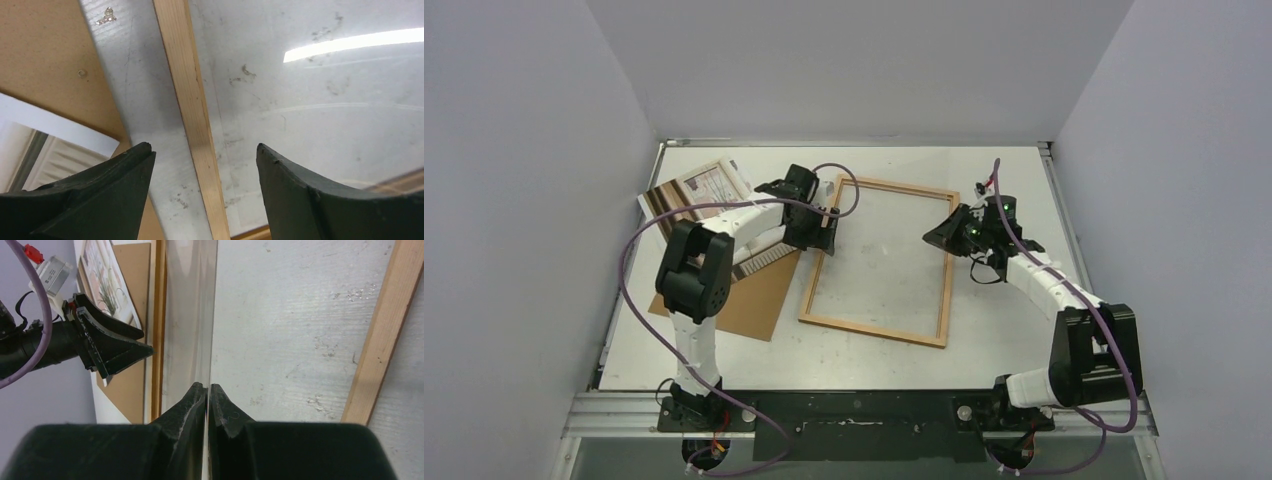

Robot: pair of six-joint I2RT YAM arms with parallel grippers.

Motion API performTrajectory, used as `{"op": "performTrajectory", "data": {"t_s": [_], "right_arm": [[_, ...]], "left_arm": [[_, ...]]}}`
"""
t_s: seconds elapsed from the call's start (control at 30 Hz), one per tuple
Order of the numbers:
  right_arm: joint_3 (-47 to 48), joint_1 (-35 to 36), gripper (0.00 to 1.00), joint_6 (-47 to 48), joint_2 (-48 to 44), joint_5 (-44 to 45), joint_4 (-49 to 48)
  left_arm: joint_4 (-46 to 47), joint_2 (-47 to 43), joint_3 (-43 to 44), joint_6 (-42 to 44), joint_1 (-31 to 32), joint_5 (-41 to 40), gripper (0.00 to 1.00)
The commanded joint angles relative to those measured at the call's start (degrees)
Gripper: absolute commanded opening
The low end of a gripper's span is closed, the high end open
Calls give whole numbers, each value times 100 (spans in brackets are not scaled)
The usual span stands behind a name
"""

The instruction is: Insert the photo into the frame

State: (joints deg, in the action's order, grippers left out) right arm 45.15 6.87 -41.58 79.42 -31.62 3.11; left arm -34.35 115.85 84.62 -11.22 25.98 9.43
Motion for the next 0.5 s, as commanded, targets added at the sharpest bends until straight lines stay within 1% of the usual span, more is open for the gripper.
{"op": "performTrajectory", "data": {"t_s": [0.0, 0.07, 0.17, 0.37, 0.47], "right_arm": [[429, 28, 5, -512, -253, -97, -254], [506, 32, 5, -747, -317, -87, -119], [664, 91, 5, -1047, -480, -56, -48], [1435, 446, 5, -1246, -741, 169, 321], [1756, 736, 5, -1320, -805, 370, 445]], "left_arm": [[-317, -689, 267, 100, -434, 1046, 73], [-438, -786, 314, 173, -627, 1298, 72], [-506, -975, 293, 287, -873, 1528, 65], [-308, -1113, -64, 405, -1096, 917, 53], [-139, -1141, -245, 342, -1222, 757, 51]]}}
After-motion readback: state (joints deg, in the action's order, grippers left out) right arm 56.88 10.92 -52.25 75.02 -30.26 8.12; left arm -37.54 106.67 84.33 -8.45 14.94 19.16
